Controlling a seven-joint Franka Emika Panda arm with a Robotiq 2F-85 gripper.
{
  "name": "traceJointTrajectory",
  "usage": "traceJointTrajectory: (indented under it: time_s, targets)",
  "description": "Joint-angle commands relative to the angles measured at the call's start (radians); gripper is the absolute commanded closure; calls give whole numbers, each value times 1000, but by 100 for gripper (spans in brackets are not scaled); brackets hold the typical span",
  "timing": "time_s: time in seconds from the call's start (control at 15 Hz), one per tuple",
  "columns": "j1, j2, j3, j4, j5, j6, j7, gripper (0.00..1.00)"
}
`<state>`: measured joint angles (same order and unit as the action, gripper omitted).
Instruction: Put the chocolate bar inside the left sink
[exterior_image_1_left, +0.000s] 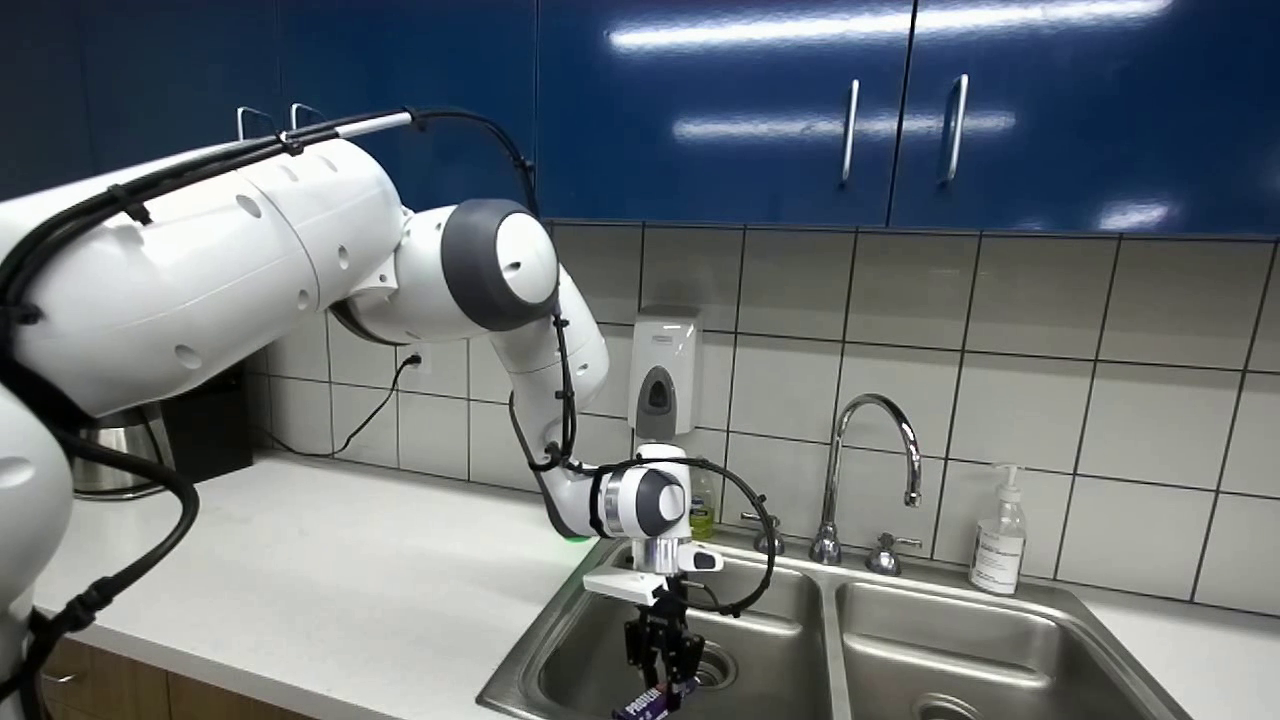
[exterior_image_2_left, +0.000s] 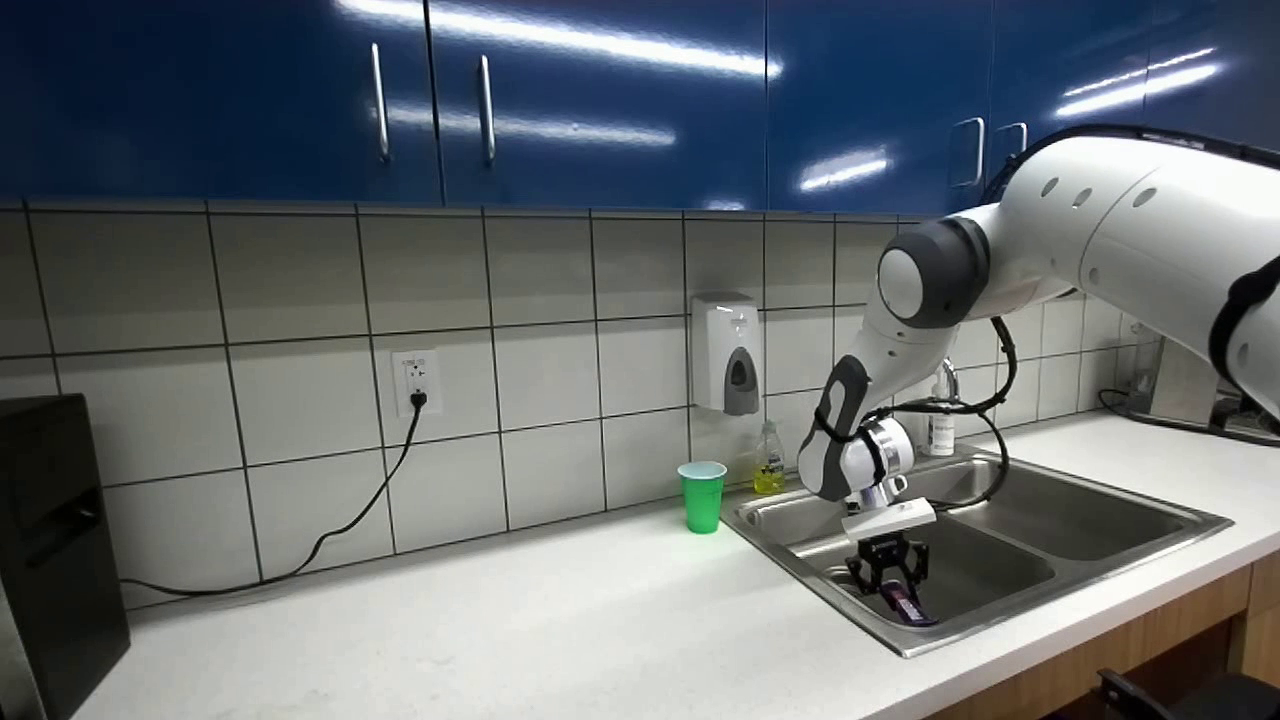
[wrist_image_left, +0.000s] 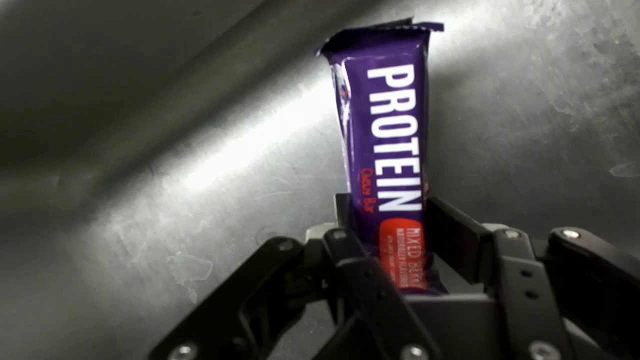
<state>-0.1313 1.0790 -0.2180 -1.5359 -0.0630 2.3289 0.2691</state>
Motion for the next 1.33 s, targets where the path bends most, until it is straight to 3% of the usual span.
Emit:
traceJointTrajectory:
  time_s: [0.0,0.27,0.33,0.47,0.67,0.8,1.27]
  targets:
    - [-6,22,-1,31,20,2,2,85]
    - [-6,29,-3,35,23,2,3,85]
    - [-5,29,-5,35,23,3,4,35]
    - [-4,22,-5,30,24,3,6,29]
    - [-2,-11,-5,13,29,-4,5,5]
    - [0,-42,-5,-3,34,-5,5,0]
    - [12,-166,-13,-81,33,-1,12,0]
